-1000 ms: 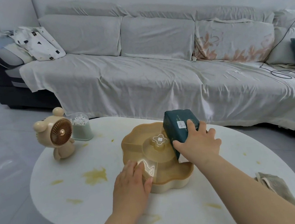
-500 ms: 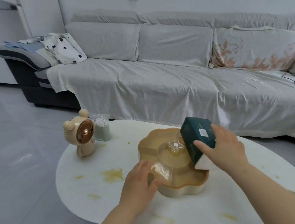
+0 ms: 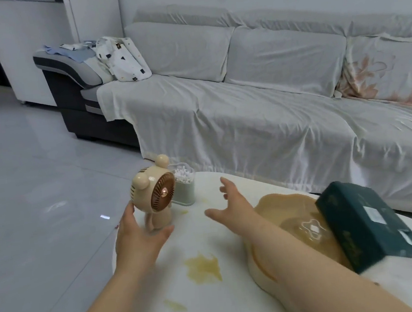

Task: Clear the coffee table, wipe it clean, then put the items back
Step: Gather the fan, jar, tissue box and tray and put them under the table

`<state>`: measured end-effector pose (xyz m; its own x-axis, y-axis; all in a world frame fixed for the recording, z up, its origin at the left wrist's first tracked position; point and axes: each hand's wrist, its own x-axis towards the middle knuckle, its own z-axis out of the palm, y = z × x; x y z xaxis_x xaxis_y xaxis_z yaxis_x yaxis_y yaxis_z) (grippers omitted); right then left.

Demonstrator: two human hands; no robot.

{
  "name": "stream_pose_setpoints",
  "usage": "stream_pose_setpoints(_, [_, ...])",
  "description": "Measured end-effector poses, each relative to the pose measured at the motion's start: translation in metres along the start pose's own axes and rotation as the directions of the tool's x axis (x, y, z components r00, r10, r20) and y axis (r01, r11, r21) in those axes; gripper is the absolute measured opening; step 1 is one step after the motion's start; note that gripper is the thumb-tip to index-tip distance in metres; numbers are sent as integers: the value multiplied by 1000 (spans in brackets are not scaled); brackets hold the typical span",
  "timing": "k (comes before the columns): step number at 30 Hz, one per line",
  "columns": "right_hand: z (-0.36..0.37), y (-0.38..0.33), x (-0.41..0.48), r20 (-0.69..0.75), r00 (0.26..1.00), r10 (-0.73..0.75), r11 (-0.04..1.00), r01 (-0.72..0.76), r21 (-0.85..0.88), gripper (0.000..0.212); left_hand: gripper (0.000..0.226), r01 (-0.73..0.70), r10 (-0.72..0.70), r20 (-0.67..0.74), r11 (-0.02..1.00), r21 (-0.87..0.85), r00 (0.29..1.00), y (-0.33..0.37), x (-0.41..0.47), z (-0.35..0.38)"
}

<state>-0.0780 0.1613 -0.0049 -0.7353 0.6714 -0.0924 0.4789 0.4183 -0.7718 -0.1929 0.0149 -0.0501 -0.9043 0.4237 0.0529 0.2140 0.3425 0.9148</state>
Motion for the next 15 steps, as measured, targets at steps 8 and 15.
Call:
stream_pose_setpoints(8, [55,-2,93,54,998,-23,973,9,231,105,68,73,-70,34,991,-109,997,-21,40,11])
stream_pose_setpoints(15, [71,2,106,5,1000,-2,946,0,325,61,38,-4,8,47,995,-97,999,-16,39,13])
